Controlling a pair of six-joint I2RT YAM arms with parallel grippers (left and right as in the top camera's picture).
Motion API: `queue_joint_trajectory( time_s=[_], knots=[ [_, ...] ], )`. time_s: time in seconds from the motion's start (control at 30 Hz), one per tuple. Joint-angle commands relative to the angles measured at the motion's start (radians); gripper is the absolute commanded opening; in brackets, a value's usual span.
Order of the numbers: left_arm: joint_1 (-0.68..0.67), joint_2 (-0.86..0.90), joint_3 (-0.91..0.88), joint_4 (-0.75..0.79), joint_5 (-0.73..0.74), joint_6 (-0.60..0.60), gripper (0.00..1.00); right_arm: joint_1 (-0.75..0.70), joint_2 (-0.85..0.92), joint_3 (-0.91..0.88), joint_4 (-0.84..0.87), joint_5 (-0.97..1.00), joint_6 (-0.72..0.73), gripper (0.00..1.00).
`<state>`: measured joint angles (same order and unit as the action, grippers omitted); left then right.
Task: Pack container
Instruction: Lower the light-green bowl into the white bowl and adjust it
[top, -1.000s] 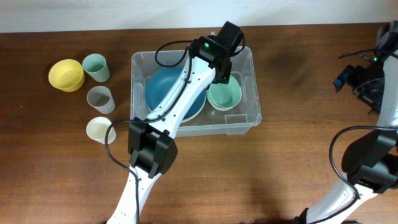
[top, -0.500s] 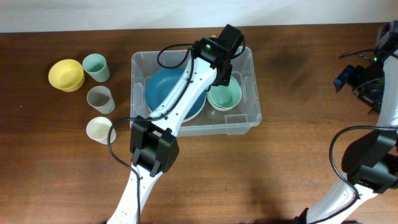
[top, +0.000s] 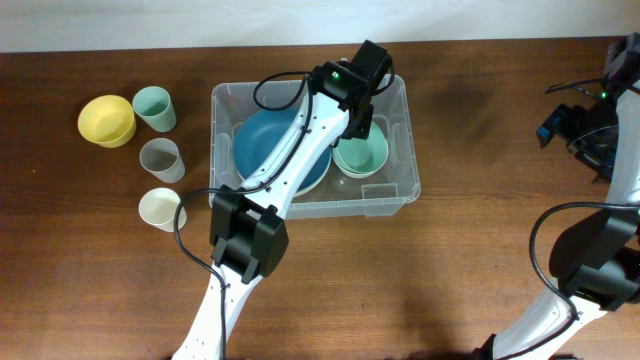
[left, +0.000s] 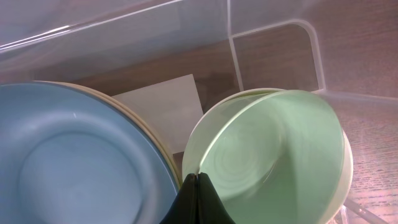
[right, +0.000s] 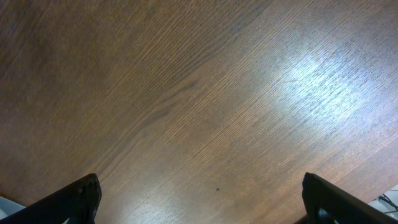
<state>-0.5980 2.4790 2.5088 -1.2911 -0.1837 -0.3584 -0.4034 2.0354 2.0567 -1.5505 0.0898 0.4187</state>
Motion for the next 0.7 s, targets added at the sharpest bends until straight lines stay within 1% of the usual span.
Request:
queue_joint_trajectory(
  time_s=[0.0,0.67],
  knots=[
    [0.009,0.017,0.005,-0.004,0.007,0.008,0.01,-0.003,0.002,-0.004,0.0,0.016,0.008,0.99],
    [0.01,0.027,0.005,-0.001,-0.005,0.008,0.01,-0.003,0.002,-0.004,0.0,0.016,0.008,0.99]
  ],
)
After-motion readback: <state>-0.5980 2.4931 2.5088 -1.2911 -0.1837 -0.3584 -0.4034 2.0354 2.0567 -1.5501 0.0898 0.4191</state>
